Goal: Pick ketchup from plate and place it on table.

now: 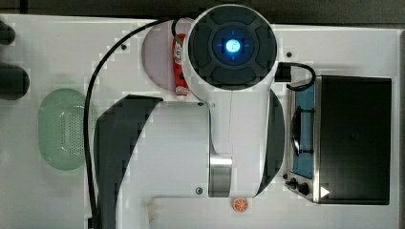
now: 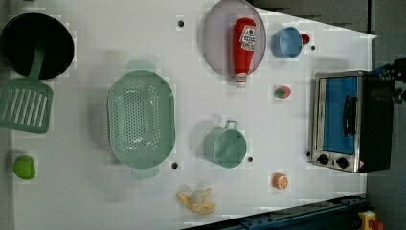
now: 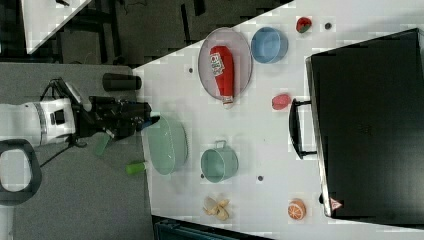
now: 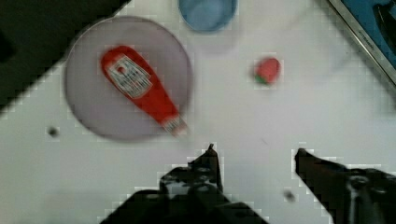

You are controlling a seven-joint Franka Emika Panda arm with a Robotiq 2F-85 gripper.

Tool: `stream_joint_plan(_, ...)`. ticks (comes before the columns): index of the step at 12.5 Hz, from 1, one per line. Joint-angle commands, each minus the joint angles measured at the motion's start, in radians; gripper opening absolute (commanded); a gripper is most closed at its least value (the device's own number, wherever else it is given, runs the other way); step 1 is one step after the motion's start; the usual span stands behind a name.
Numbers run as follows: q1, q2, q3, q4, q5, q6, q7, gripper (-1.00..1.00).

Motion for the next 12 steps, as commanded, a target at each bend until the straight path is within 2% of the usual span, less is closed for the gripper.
stream_joint_plan(1, -0.103, -0.194, 0.045, -0.048, 0.027, -0.191, 0.054, 0.6)
stream_joint_plan(3, -0.101, -0.186, 0.052, -0.054, 0.027, -0.187, 0.053, 1.0)
stream_joint_plan(9, -0.083, -0.055, 0.106, -0.057, 0.027, -0.139, 0.018, 1.0)
stream_joint_plan(12, -0.077, 0.051, 0.13, -0.057, 0.027, -0.036, -0.075, 1.0)
